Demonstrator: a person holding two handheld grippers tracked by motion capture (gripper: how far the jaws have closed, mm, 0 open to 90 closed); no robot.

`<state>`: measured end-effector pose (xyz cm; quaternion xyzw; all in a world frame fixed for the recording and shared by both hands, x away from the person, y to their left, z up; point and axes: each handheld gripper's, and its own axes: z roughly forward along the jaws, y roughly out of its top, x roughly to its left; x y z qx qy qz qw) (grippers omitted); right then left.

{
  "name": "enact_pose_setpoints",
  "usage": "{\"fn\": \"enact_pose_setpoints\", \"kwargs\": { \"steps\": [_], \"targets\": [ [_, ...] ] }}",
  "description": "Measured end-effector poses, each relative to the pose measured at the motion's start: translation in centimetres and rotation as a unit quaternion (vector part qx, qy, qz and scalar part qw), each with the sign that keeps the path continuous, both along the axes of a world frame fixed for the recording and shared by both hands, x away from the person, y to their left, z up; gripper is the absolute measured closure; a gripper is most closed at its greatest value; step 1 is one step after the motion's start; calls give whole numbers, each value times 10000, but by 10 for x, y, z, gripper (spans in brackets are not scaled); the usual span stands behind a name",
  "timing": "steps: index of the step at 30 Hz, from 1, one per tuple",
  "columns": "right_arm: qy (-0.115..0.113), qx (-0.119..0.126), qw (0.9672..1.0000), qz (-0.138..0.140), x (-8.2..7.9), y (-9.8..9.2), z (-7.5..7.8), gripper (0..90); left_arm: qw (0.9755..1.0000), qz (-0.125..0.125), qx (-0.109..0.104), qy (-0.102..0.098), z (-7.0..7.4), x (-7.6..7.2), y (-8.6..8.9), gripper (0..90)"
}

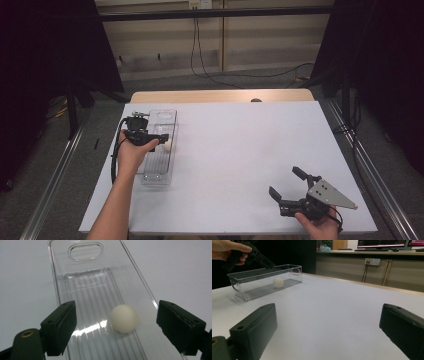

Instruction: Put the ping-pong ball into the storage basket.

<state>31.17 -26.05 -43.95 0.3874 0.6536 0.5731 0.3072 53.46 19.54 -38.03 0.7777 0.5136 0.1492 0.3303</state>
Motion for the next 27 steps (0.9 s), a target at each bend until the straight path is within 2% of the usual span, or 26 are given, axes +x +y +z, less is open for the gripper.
{"fn": "enact_pose_setpoints", "kwargs": {
  "steps": [4, 6, 8, 12, 15, 16, 17, 19, 20, 21, 22, 24, 26, 27],
  "targets": [
    [24, -8, 10000, 32, 0, 1, 0, 10, 10000, -27, -65, -59, 2, -3, 0, 128],
    [31, 24, 10000, 20, 0, 1, 0, 10, 9997, 72, -188, -136, 3, -4, -1, 107],
    [23, 14, 10000, 19, 0, 1, 0, 10, 9997, -22, -137, -175, 5, -5, 1, 100],
    [25, 39, 10000, -26, 0, 0, 0, 10, 9992, -26, -286, -270, 5, -9, 2, 90],
    [22, 38, 10000, -30, 0, 0, 0, 10, 9990, -35, -293, -330, 4, -11, 4, 82],
    [16, 23, 10000, -19, 0, 0, 0, 10, 9986, 10, -386, -365, 3, -11, 3, 78],
    [20, 3, 10000, 13, 0, 0, 0, 10, 9989, -40, -313, -358, 3, -12, 5, 78],
    [28, 5, 10000, 3, 0, 0, 0, 10, 9984, -59, -404, -394, 3, -13, 5, 74],
    [22, 10, 10000, -9, 0, 0, 0, 10, 9986, -82, -331, -407, 3, -13, 6, 75],
    [32, 23, 10000, -18, 0, 0, 0, 10, 9984, -102, -378, -413, 3, -14, 6, 75],
    [33, 20, 10000, -14, 0, 0, 0, 10, 9976, -29, -515, -454, 2, -15, 5, 74],
    [36, 37, 10000, -37, 0, 0, 0, 10, 9980, -103, -416, -457, 4, -16, 6, 75],
    [32, 43, 10000, -44, 0, 0, 0, 10, 9972, -47, -551, -496, 4, -17, 5, 75],
    [35, 42, 10000, -38, 0, 0, 0, 10, 9976, -84, -484, -494, 5, -18, 6, 75]
  ]
}}
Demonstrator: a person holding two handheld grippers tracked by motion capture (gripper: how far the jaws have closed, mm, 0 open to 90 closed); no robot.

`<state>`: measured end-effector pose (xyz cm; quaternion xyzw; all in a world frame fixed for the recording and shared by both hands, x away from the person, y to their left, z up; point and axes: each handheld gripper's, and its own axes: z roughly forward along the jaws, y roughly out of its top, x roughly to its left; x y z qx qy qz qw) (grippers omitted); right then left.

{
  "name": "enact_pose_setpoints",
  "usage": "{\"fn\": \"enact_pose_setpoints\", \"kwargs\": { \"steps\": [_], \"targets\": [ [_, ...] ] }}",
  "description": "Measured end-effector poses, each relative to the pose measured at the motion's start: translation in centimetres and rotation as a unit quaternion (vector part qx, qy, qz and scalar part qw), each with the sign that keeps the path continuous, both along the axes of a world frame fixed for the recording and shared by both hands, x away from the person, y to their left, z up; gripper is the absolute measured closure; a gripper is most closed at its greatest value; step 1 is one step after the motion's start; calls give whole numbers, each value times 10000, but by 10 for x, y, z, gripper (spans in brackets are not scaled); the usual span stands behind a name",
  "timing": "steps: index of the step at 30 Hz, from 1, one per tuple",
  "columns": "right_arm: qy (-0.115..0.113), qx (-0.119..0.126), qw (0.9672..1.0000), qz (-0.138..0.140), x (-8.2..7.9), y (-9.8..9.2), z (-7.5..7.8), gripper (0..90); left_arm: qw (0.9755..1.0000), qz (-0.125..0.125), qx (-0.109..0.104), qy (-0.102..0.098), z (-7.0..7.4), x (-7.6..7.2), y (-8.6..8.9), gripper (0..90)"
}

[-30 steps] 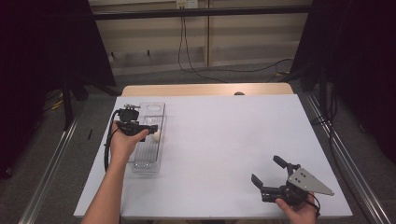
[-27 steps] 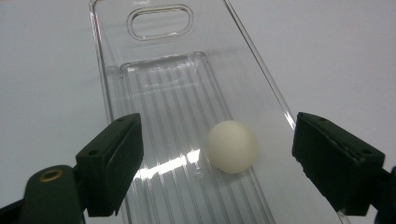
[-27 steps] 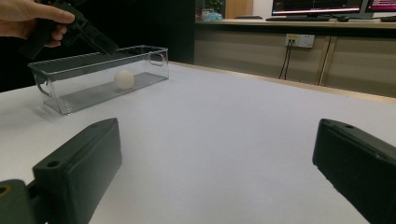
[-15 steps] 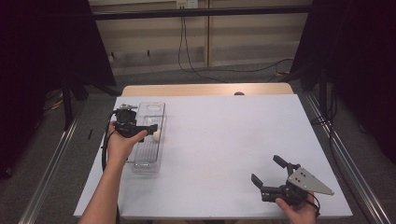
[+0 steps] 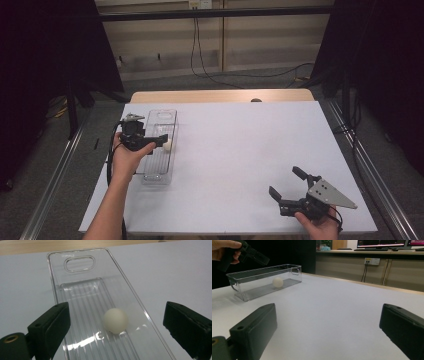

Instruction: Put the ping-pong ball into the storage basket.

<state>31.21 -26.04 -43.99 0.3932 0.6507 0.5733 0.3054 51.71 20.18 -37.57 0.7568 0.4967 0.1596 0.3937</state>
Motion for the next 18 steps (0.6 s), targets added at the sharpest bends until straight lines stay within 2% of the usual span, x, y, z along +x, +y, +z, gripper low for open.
{"fn": "enact_pose_setpoints", "kwargs": {
  "steps": [8, 10, 16, 17, 18],
  "targets": [
    [-2, -29, 10000, 18, 0, -1, 0, 10, 9998, -97, -102, -169, 4, -6, 2, 75],
    [-3, -41, 10000, 26, 0, -1, 0, 10, 9997, -112, -154, -166, 3, -8, 2, 75],
    [-6, -19, 10000, -2, 0, 0, 0, 10, 9996, -150, -113, -222, 2, -14, 5, 73],
    [-1, -23, 10000, 5, 0, 0, 0, 10, 9994, -141, -209, -220, 2, -15, 5, 73],
    [-3, -46, 10000, 29, 0, -1, 0, 10, 9994, -206, -161, -233, 2, -16, 7, 73]
  ]
}}
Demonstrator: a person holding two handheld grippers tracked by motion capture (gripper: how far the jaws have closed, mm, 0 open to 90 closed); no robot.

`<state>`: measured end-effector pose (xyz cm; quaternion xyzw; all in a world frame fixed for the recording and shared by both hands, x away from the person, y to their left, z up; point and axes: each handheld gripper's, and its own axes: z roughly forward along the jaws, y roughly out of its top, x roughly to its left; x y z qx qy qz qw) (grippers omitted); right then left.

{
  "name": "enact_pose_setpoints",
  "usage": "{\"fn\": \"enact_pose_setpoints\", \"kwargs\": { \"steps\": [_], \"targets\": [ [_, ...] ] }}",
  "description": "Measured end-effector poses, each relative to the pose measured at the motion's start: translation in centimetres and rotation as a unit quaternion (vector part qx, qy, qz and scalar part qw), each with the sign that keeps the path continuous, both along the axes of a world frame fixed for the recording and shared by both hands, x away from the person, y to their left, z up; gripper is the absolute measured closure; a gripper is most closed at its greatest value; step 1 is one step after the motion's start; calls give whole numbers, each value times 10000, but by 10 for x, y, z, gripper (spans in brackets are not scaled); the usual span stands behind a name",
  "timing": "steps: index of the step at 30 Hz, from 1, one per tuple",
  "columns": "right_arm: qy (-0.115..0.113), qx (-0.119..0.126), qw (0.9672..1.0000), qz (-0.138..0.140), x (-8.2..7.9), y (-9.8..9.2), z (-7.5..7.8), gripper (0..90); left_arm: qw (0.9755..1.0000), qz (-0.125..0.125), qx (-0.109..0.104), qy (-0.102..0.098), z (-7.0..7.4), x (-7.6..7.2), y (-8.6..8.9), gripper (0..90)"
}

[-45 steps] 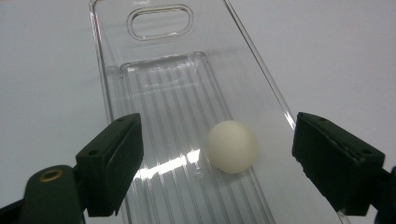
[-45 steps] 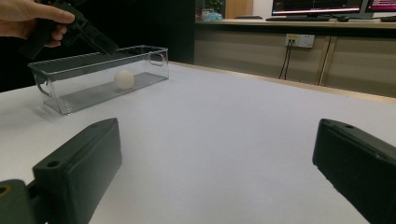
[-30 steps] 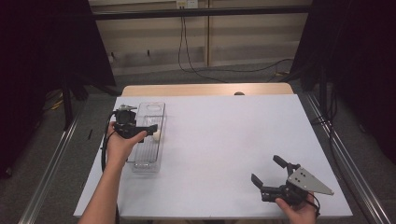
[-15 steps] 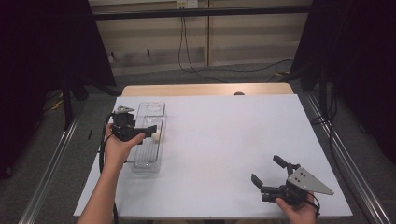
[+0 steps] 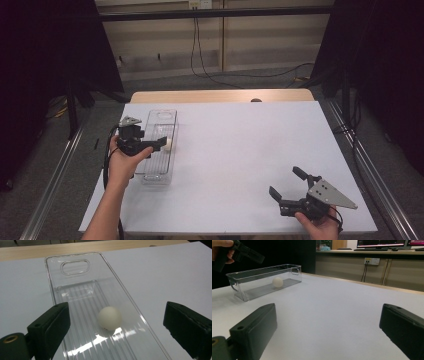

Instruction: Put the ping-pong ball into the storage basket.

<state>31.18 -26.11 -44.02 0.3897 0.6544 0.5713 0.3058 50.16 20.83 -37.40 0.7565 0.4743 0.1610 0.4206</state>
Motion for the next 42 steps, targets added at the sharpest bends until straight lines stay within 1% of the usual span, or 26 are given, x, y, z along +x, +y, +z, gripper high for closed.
{"fn": "enact_pose_setpoints", "kwargs": {
  "steps": [3, 5, 8, 9, 10, 11, 13, 14, 15, 17, 18, 20, 21, 23, 26, 27, 30, 34, 35, 37, 39, 41, 42],
  "targets": [
    [1, 21, 10000, -20, 0, 0, 0, 10, 10000, -7, -2, -57, -1, -3, 1, 73],
    [1, 4, 10000, -3, 0, 0, 0, 10, 9999, 20, -61, -80, -2, -5, 2, 73],
    [-2, 7, 10000, 11, 0, 1, 0, 10, 9999, -26, -57, -115, -2, -8, 4, 73],
    [-7, 1, 10000, 3, 0, 1, 0, 10, 9999, -5, -103, -126, -2, -10, 4, 73],
    [-6, -5, 10000, -3, 0, 0, 0, 10, 9998, -10, -109, -157, -2, -11, 5, 73],
    [-2, -2, 10000, -4, 0, 0, 0, 10, 9998, -41, -70, -171, -1, -12, 6, 73],
    [2, 3, 10000, -5, 0, 0, 0, 10, 9997, -20, -121, -216, -2, -14, 6, 71],
    [4, 1, 10000, -2, 0, 0, 0, 10, 9997, -50, -138, -211, -1, -15, 6, 71],
    [-1, -4, 10000, -7, 0, 0, 0, 10, 9997, -53, -99, -239, -1, -16, 7, 72],
    [-3, 22, 10000, -35, 0, 0, 0, 10, 9995, -65, -172, -251, -1, -18, 8, 71],
    [-6, 16, 10000, -28, 0, 0, 0, 10, 9993, -69, -196, -302, -1, -20, 9, 69],
    [-8, 12, 10000, -30, 0, 0, 0, 10, 9991, -39, -273, -326, -2, -23, 10, 70],
    [-8, 12, 10000, -29, 0, 0, 0, 10, 9991, -84, -255, -334, -2, -23, 12, 69],
    [-7, 14, 10000, -30, 0, 0, 0, 10, 9989, -95, -276, -355, -3, -26, 14, 69],
    [3, -5, 10000, -5, 0, 0, 0, 10, 9987, -60, -266, -425, -2, -29, 17, 69],
    [-3, -7, 10000, -8, 0, 0, 0, 10, 9984, -41, -348, -449, -3, -30, 18, 69],
    [-32, -14, 10000, -9, 1, 1, 0, 10, 9985, -79, -315, -444, -3, -32, 21, 66],
    [-19, -17, 10000, 10, 1, 1, 0, 10, 9981, -70, -349, -496, -3, -36, 23, 62],
    [-15, -20, 10000, 11, 0, 0, 0, 10, 9980, -104, -375, -500, -4, -37, 24, 60],
    [-21, -4, 10000, -20, 1, 1, 0, 10, 9979, -103, -360, -530, -4, -39, 26, 57],
    [-11, -16, 10000, 15, 0, 1, 0, 10, 9976, -131, -393, -559, -4, -41, 27, 51],
    [-8, -8, 10000, -7, 0, 1, 0, 10, 9972, -145, -431, -589, -4, -42, 28, 45],
    [-6, -9, 10000, 0, 0, 1, 0, 10, 9972, -119, -426, -608, -4, -43, 28, 42]
  ]
}}
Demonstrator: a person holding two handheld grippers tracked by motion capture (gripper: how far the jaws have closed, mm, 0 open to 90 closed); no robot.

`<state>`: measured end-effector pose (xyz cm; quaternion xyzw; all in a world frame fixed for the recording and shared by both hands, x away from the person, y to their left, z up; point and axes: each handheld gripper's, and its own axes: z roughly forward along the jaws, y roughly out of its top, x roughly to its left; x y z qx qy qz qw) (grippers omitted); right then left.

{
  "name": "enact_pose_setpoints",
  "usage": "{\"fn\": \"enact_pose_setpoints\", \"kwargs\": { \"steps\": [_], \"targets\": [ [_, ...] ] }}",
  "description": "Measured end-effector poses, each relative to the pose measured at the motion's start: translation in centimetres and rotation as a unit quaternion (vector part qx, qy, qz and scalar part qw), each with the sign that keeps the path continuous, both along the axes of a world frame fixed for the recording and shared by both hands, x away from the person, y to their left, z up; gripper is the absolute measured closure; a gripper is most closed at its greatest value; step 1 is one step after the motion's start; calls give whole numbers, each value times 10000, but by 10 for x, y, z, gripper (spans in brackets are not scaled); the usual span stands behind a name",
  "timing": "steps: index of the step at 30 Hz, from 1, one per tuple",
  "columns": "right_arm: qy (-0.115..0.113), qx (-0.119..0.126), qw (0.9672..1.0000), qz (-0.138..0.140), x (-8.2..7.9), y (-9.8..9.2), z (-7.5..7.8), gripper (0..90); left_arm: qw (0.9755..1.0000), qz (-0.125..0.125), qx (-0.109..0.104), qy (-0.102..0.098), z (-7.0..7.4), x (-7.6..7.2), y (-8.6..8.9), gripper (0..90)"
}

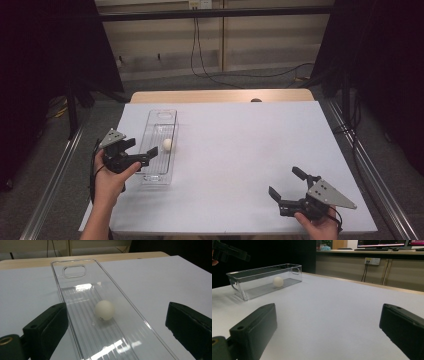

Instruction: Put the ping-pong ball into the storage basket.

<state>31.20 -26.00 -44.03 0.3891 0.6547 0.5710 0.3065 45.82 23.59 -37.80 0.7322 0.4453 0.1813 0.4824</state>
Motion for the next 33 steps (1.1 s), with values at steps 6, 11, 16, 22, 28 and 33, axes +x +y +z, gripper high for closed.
{"fn": "enact_pose_setpoints", "kwargs": {
  "steps": [6, 11, 16, 22, 28, 33],
  "targets": [
    [-28, -20, 10000, 2, 0, -1, 0, 10, 9998, -110, 2, -146, -1, -6, 4, 26],
    [-17, 3, 10000, -3, 0, 0, 0, 10, 9997, -114, -18, -230, -3, -11, 8, 24],
    [-2, -12, 10000, 18, 0, 0, 0, 10, 9991, -150, -67, -390, -2, -17, 12, 23],
    [-7, -9, 10000, 30, 0, 0, 0, 10, 9985, -164, -41, -514, -3, -25, 18, 23],
    [-16, -12, 10000, 4, 0, 0, 0, 10, 9982, -148, -101, -566, -6, -31, 23, 23],
    [7, -16, 10000, 44, 0, 1, 0, 10, 9980, -174, -110, -601, -6, -35, 24, 25]
  ]
}}
